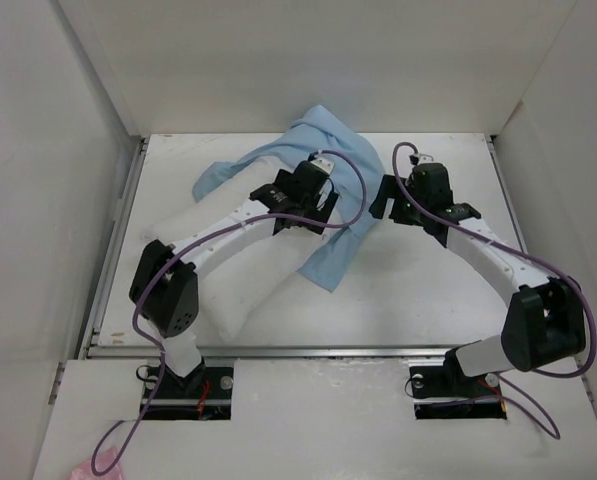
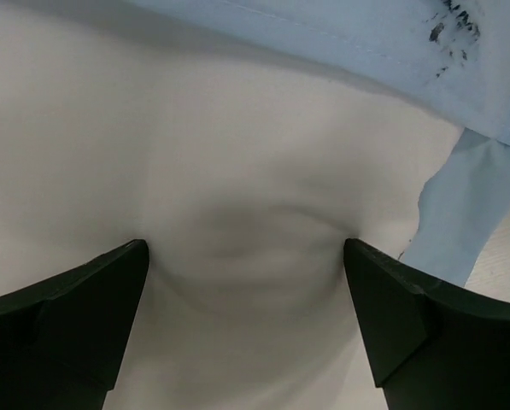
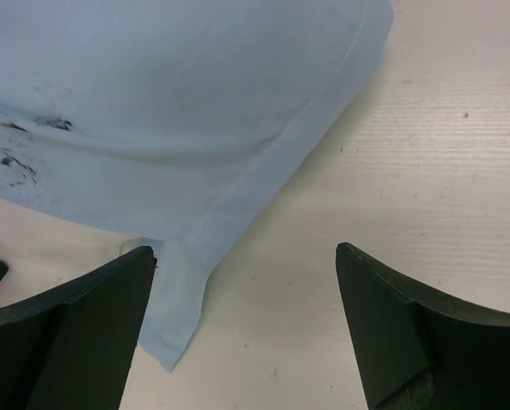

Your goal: Put the pillow into the pillowcase

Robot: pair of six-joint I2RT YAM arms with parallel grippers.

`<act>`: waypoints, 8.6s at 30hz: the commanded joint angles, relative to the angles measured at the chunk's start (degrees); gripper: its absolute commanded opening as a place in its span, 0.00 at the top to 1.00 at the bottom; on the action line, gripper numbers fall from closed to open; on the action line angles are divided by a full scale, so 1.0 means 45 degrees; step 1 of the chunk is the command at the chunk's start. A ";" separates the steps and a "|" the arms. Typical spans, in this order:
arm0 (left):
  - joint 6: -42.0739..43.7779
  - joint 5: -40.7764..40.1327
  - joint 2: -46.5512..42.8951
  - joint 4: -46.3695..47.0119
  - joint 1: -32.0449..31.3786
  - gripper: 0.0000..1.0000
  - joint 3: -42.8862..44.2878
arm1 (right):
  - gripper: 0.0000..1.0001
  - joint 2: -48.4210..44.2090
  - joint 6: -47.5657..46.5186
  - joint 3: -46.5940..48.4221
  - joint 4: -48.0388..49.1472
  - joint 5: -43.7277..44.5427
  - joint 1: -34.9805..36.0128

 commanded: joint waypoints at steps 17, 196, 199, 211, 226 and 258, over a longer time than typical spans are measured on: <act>0.0065 0.4215 0.1866 0.1943 0.1378 1.00 0.3239 | 0.31 0.3855 -0.0101 -0.0086 0.6534 -0.3818 0.0027; 0.0632 0.3475 0.5068 0.2197 0.0265 1.00 0.8239 | 1.00 0.4856 0.1010 0.0269 0.8173 -0.7636 -0.1907; -0.0069 0.3064 0.5595 0.2373 0.0265 1.00 0.9176 | 1.00 0.2615 -0.0059 -0.0063 0.6214 -0.8135 -0.1247; -0.1731 0.3472 0.6534 0.3349 0.0011 1.00 0.9843 | 1.00 -0.0041 -0.0610 -0.0553 0.4094 -0.8599 0.2097; -0.2161 0.4623 0.5323 0.4148 0.0265 1.00 0.6623 | 0.24 -0.2331 -0.2135 -0.0805 0.0742 -0.4471 0.1980; -0.2668 0.5017 0.3546 0.4990 0.0870 1.00 0.4725 | 0.50 -0.1359 0.1912 -0.0981 0.1943 0.1850 -0.3606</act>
